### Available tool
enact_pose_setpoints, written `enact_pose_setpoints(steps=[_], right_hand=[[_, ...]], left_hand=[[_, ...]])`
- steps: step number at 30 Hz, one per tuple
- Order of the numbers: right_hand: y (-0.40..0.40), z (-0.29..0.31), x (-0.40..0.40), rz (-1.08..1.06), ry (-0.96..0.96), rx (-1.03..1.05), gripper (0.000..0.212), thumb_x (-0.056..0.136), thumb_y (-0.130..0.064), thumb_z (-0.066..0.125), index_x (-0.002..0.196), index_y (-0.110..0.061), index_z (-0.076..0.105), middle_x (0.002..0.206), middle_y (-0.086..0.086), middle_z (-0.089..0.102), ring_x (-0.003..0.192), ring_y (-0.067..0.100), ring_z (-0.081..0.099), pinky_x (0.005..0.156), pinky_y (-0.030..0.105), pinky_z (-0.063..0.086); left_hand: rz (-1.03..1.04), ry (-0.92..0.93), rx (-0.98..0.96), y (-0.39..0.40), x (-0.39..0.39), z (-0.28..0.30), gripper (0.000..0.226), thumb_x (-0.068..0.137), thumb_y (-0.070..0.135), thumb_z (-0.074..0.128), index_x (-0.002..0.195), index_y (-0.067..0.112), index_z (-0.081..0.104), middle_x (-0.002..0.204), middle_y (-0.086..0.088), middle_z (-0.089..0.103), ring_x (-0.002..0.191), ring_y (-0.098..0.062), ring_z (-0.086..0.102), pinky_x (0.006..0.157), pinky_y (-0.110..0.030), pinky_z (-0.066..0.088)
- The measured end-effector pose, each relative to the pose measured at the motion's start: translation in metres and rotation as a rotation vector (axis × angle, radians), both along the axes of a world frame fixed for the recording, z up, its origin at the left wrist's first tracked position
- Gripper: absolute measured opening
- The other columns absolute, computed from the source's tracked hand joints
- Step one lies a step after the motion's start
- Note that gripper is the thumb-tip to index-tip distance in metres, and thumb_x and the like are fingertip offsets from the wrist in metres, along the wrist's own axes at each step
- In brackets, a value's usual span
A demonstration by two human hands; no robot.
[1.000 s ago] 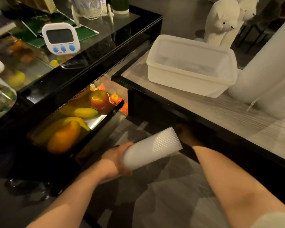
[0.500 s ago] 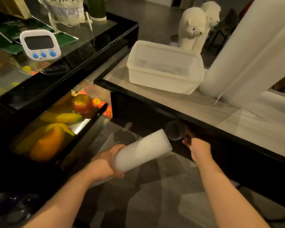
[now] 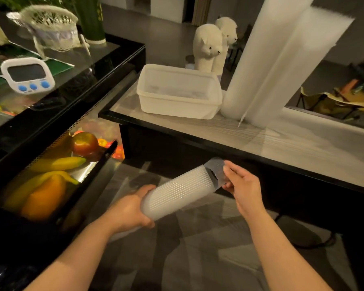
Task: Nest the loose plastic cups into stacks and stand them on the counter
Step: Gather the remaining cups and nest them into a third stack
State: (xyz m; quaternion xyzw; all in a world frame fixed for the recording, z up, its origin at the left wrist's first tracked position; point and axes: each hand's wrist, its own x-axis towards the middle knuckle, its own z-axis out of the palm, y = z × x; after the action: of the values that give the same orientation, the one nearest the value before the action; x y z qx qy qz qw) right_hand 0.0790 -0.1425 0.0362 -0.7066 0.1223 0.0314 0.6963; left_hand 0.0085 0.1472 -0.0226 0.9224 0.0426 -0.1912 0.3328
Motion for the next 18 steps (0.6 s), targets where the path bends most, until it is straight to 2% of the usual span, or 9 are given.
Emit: enact_pose_setpoints(steps=[6,10,14,18], right_hand=[[0.007,0.009,-0.013,0.025,-0.101,-0.271,0.031,0.095,-0.025,0.061,0.123,-0.036,0.062,0.081,-0.004,0.072,0.062,0.002,0.062,0.071,0.017,0.053],[0.018,0.015,-0.025,0.159,-0.141,-0.312,0.030,0.096,-0.020,0.060,0.120,-0.037,0.060,0.098,-0.009,0.070,0.063,0.001,0.059,0.062,0.010,0.050],[0.028,0.010,-0.036,0.199,-0.175,-0.278,0.033,0.099,-0.017,0.054,0.127,-0.034,0.056,0.085,-0.013,0.065,0.054,-0.001,0.050,0.060,0.012,0.048],[0.027,0.011,-0.036,0.246,-0.190,-0.326,0.033,0.099,-0.023,0.053,0.130,-0.030,0.059,0.112,-0.009,0.060,0.062,0.001,0.054,0.061,0.016,0.048]], left_hand=[[0.000,-0.049,-0.022,-0.002,-0.006,0.008,0.107,0.059,0.040,0.088,0.148,0.042,0.029,0.123,0.010,0.054,0.107,-0.012,0.056,0.087,-0.030,0.050],[0.014,-0.063,-0.039,-0.004,-0.010,0.013,0.104,0.061,0.039,0.088,0.147,0.043,0.029,0.122,0.010,0.053,0.106,-0.013,0.055,0.086,-0.032,0.051],[0.020,-0.060,-0.053,-0.005,-0.013,0.014,0.100,0.060,0.044,0.085,0.143,0.048,0.029,0.117,0.010,0.053,0.101,-0.013,0.056,0.083,-0.036,0.055],[0.032,-0.062,-0.049,-0.006,-0.017,0.015,0.099,0.060,0.044,0.084,0.142,0.049,0.030,0.117,0.010,0.052,0.102,-0.014,0.056,0.084,-0.038,0.057]])
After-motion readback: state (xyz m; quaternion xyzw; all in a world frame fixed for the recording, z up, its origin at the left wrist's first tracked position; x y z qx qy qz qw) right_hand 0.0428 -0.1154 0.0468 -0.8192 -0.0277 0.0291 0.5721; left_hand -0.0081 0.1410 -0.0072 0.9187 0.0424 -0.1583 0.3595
